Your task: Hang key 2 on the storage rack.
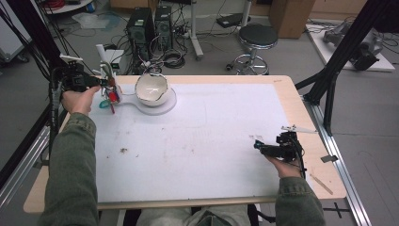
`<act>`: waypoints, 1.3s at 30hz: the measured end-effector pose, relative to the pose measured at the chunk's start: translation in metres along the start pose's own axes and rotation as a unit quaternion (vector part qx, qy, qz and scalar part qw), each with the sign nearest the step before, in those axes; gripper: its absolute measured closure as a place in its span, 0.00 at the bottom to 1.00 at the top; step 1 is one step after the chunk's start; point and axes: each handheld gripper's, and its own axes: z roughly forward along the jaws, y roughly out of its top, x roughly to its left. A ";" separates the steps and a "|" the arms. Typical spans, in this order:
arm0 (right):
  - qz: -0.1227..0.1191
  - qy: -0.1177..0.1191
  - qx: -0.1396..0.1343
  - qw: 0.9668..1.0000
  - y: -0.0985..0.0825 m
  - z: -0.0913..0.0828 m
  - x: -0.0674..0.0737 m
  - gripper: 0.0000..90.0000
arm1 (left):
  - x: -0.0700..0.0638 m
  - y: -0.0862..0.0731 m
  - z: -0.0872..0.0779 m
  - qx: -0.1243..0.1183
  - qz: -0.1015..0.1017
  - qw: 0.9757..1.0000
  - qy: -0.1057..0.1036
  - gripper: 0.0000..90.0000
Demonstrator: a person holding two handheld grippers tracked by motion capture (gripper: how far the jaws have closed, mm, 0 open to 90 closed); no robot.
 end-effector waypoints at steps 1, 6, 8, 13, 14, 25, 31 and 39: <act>0.001 0.000 0.000 1.000 0.000 0.000 0.000 0.01 | -0.001 0.000 0.000 0.001 0.005 1.000 0.005 0.82; 0.001 0.001 0.000 1.000 0.001 0.001 0.001 0.01 | 0.000 0.000 -0.003 0.006 0.000 1.000 0.019 0.76; -0.001 0.001 0.000 1.000 0.001 0.001 0.001 0.01 | 0.001 0.000 -0.005 0.006 -0.004 1.000 0.022 0.67; 0.001 0.001 0.000 1.000 0.001 0.001 0.000 0.01 | 0.003 -0.001 -0.009 0.010 -0.029 0.999 0.012 0.47; 0.003 0.000 0.000 1.000 0.001 0.000 0.000 0.01 | 0.002 -0.001 -0.010 0.010 -0.025 0.999 0.020 0.42; 0.002 -0.001 -0.002 1.000 0.001 0.000 0.000 0.01 | -0.009 -0.003 -0.017 0.009 0.009 0.997 0.080 0.02; 0.004 0.000 -0.003 1.000 0.002 -0.001 -0.001 0.01 | -0.008 -0.008 -0.024 -0.001 0.010 0.997 0.082 0.02; 0.003 -0.001 -0.004 1.000 0.002 0.000 -0.001 0.01 | -0.004 -0.019 -0.030 -0.007 0.012 0.997 0.074 0.02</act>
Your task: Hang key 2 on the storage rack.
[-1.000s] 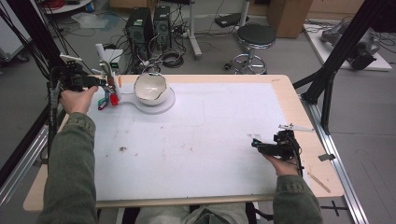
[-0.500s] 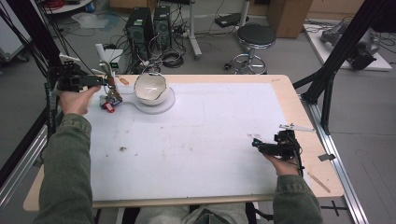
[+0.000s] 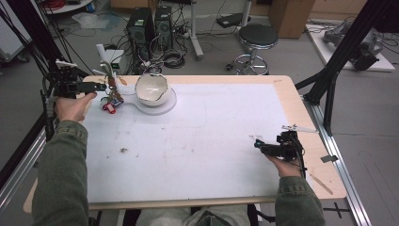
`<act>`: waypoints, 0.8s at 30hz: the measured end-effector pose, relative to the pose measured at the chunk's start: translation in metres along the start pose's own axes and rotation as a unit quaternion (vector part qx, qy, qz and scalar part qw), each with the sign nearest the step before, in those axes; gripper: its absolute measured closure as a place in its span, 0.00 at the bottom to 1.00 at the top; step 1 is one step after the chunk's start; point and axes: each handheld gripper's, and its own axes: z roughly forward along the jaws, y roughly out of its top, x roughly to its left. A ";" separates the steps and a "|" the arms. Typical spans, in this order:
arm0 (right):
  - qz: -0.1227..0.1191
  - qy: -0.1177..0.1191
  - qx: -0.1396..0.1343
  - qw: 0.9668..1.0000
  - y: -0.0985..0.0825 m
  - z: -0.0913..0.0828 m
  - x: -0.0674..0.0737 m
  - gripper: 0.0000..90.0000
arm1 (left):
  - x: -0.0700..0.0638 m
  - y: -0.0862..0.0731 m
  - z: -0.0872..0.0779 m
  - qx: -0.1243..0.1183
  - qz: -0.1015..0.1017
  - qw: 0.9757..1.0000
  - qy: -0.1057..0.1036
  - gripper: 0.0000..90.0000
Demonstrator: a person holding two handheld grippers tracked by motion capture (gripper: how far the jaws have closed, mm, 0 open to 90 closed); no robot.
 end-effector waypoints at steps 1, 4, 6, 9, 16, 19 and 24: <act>-0.001 0.000 0.000 1.000 0.000 0.000 0.000 0.01 | 0.000 -0.002 -0.001 0.000 0.002 1.000 0.000 0.02; 0.000 0.000 0.001 1.000 0.000 0.000 0.001 0.01 | -0.002 -0.005 -0.002 -0.006 0.005 1.000 -0.005 0.02; 0.000 -0.001 0.001 1.000 0.000 0.000 0.001 0.01 | -0.004 -0.007 -0.002 -0.005 0.008 1.000 -0.009 0.02; -0.001 -0.001 0.000 1.000 0.000 0.001 0.001 0.01 | -0.007 -0.009 -0.003 -0.003 0.015 1.000 -0.014 0.02; -0.002 0.001 0.001 1.000 0.001 0.002 0.002 0.01 | -0.010 -0.013 -0.009 -0.008 0.028 0.999 -0.017 0.02; -0.002 0.002 0.001 1.000 0.001 0.002 0.002 0.01 | -0.010 -0.017 -0.010 -0.010 0.031 0.999 -0.017 0.02; -0.002 0.003 0.002 1.000 0.001 0.002 0.002 0.01 | -0.010 -0.024 -0.013 -0.016 0.036 0.999 -0.020 0.02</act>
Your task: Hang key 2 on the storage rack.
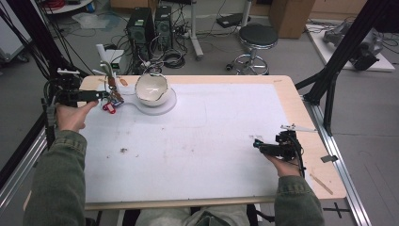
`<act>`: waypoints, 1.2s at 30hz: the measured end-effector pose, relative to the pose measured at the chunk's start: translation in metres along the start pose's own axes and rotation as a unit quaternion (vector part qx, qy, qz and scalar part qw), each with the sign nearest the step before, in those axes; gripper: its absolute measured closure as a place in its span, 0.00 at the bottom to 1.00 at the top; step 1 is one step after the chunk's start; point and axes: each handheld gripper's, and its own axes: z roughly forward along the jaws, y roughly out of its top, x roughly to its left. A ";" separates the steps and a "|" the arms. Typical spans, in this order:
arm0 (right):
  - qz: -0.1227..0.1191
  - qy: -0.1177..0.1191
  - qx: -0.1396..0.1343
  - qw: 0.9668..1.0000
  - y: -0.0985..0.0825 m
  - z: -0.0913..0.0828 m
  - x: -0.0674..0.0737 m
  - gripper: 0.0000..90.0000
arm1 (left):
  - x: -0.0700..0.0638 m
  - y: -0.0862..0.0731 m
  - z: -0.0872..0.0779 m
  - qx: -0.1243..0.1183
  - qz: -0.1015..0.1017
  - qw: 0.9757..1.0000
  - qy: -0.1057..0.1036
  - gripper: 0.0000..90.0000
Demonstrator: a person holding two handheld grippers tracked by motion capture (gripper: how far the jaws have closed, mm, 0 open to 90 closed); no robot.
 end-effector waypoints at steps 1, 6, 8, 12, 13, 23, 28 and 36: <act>0.000 -0.001 0.000 1.000 0.000 0.000 0.000 0.01 | -0.001 -0.002 -0.001 -0.004 0.000 1.000 0.001 0.02; -0.001 0.000 0.001 1.000 0.000 0.000 0.001 0.01 | -0.003 -0.010 -0.003 -0.009 0.003 1.000 -0.007 0.02; -0.002 0.000 0.001 1.000 0.000 0.001 0.001 0.01 | -0.005 -0.013 -0.003 -0.010 0.006 1.000 -0.008 0.02; -0.002 0.001 0.000 1.000 0.001 0.001 0.001 0.01 | -0.007 -0.018 -0.005 -0.009 0.010 1.000 -0.013 0.02; -0.002 0.002 0.000 1.000 0.001 0.001 0.001 0.01 | -0.007 -0.019 -0.006 -0.008 0.013 1.000 -0.012 0.02; -0.003 0.003 0.000 1.000 0.001 0.001 0.001 0.01 | -0.015 -0.032 -0.010 -0.014 0.024 0.999 -0.016 0.02; -0.004 0.004 0.000 1.000 0.001 0.001 0.001 0.01 | -0.021 -0.036 -0.010 -0.005 0.045 0.999 -0.010 0.02; -0.001 0.005 -0.001 1.000 0.001 0.000 0.001 0.01 | -0.025 -0.051 -0.010 -0.006 0.049 0.999 -0.010 0.02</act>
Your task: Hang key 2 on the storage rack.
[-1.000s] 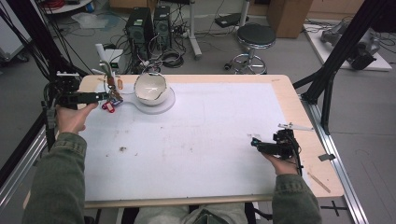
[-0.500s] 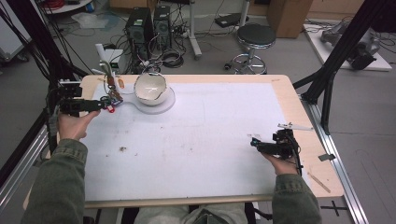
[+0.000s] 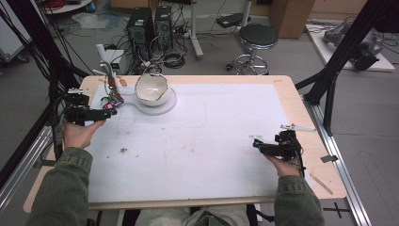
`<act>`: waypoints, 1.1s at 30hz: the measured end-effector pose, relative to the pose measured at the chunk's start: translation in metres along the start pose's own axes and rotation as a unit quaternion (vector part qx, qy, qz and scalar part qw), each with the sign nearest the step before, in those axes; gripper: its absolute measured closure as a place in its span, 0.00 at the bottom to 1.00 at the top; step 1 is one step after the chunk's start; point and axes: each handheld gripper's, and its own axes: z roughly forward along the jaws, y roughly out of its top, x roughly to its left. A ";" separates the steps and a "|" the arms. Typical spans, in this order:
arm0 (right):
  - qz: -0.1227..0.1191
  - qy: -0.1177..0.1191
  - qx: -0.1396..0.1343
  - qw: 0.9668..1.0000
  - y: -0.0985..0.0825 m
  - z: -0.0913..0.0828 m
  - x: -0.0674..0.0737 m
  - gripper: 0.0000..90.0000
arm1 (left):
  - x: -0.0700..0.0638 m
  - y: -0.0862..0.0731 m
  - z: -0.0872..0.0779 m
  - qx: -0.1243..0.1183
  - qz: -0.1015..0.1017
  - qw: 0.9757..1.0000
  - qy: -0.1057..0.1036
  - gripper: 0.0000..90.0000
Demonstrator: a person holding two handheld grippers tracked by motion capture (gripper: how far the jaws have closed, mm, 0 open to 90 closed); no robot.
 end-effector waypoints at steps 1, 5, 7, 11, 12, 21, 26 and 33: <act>-0.001 0.000 -0.001 1.000 0.000 0.000 0.000 0.01 | -0.001 -0.002 -0.001 -0.001 0.002 1.000 0.001 0.02; -0.001 -0.001 0.000 1.000 0.000 0.000 0.000 0.01 | -0.004 -0.011 -0.004 -0.002 0.015 1.000 0.009 0.02; -0.002 -0.002 -0.001 1.000 0.000 0.000 0.000 0.01 | -0.007 -0.016 -0.005 0.002 0.026 1.000 0.014 0.02; 0.000 -0.002 0.000 1.000 0.000 0.000 -0.001 0.01 | -0.011 -0.025 -0.010 -0.004 0.028 1.000 0.008 0.02; 0.000 -0.001 0.000 1.000 0.000 0.000 0.000 0.01 | -0.012 -0.027 -0.012 -0.007 0.028 1.000 0.008 0.02; -0.001 -0.004 -0.002 1.000 -0.001 -0.002 -0.001 0.01 | -0.016 -0.048 -0.017 -0.016 0.034 0.999 0.017 0.02; -0.001 -0.005 -0.005 1.000 -0.001 -0.003 -0.001 0.01 | -0.014 -0.061 -0.016 -0.022 0.023 0.999 0.014 0.02; -0.003 -0.009 -0.007 1.000 -0.002 -0.005 -0.001 0.01 | -0.012 -0.074 -0.020 -0.035 0.013 0.999 0.011 0.02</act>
